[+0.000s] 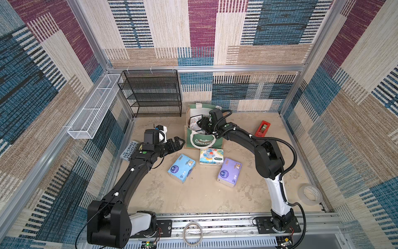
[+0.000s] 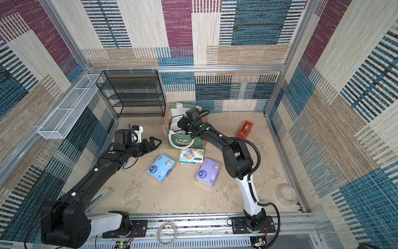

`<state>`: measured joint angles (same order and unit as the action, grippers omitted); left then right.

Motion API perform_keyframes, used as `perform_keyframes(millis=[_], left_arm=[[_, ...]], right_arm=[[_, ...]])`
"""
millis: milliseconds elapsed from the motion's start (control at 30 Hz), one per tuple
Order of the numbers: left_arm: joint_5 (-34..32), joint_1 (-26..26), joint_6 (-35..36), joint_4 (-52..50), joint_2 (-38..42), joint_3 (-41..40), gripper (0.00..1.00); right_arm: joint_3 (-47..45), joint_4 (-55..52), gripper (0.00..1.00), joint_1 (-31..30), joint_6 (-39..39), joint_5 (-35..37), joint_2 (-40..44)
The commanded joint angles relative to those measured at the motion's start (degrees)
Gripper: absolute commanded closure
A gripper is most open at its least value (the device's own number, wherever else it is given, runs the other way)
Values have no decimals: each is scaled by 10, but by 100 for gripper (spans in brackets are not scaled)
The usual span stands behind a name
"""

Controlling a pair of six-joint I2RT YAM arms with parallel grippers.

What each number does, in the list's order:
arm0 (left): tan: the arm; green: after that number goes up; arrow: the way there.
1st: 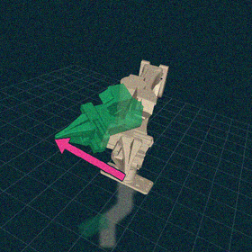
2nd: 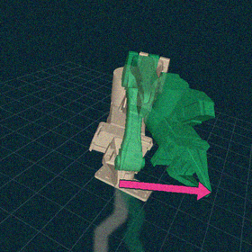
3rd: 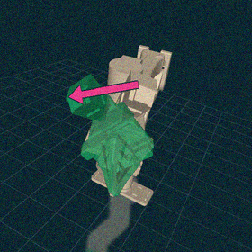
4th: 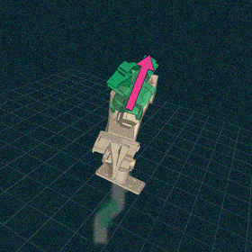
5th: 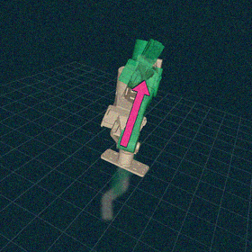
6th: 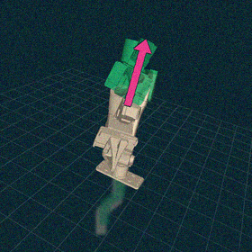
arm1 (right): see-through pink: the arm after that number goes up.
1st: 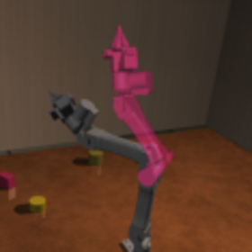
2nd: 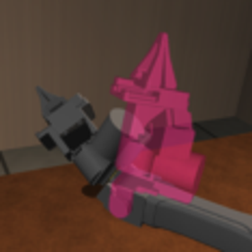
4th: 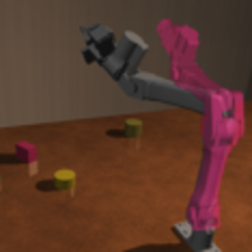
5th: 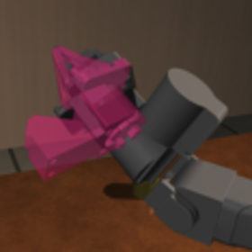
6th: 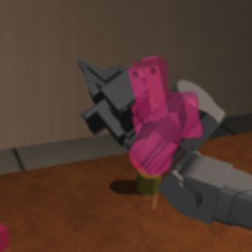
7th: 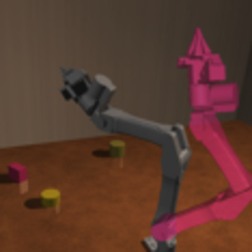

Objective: Put tissues into the canvas bag
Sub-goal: Place the pack of facial tissues in the canvas bag, then move the pack of facial tissues to the center of the board.

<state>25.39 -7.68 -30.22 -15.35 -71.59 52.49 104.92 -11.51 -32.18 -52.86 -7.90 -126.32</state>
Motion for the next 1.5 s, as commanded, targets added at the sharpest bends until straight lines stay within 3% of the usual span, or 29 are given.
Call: perform_keyframes(millis=[0, 333, 800, 1067, 1467], left_arm=[[-28, 2, -1, -24, 15, -12, 2], [-71, 2, 20, -81, 37, -31, 2], [-80, 0, 23, -95, 53, -71, 1], [-79, 0, 30, -93, 20, -73, 1], [-83, -7, 38, -74, -22, -81, 2]], right_arm=[[0, -8, 29, -1, 3, 4, 10], [19, -12, 1, 0, 19, 9, 55], [15, 5, 1, -1, 137, -15, 143], [-90, 59, 1, -1, 208, -53, 236], [-331, 116, 1, 0, 317, 10, 426]])
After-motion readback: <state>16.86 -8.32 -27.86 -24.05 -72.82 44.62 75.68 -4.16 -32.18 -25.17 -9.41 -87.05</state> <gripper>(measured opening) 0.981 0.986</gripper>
